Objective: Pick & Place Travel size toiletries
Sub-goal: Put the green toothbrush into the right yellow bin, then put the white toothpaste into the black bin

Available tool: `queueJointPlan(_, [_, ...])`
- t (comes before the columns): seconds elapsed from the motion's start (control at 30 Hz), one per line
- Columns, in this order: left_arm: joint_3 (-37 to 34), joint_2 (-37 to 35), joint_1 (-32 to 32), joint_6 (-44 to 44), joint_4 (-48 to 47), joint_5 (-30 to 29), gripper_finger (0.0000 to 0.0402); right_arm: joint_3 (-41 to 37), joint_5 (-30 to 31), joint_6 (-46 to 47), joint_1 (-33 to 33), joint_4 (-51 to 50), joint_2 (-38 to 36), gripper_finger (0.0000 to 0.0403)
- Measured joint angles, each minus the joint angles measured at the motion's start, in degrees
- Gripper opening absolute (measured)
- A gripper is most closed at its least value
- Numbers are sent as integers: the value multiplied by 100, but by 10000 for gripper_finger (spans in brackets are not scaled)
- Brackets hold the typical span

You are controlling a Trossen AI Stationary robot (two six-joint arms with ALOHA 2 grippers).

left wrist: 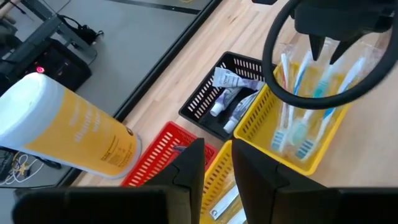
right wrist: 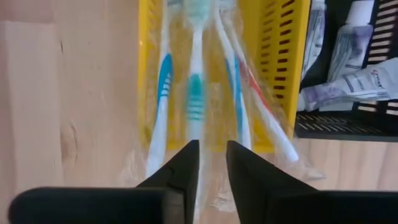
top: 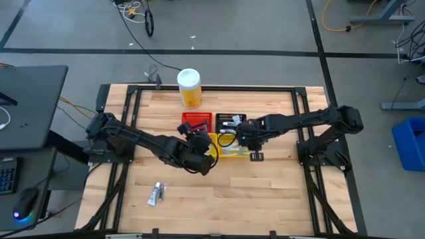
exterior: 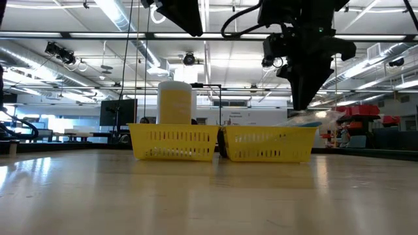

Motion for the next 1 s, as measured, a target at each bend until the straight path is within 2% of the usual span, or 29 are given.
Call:
queueJointPlan(0.27, [0,0,-2,39,-29,111,88,-2,122,1,4,-54,-12,130])
queueJointPlan(0.47, [0,0,-2,-266,-325,145,88,251,301,42,37,-210,-55,141])
queueJointPlan(0.53, [0,0,0,-431,-498,339,88,341,293,51,75,-185,-98,142])
queueJointPlan(0.73, [-4,0,52,-740,-1744,1333,108,424,247,-238,348,185,-136,150])
queueJointPlan(1.0, [-31,-4,-182,-1315,-3480,1388,158,424,51,-180,727,800,-136,201])
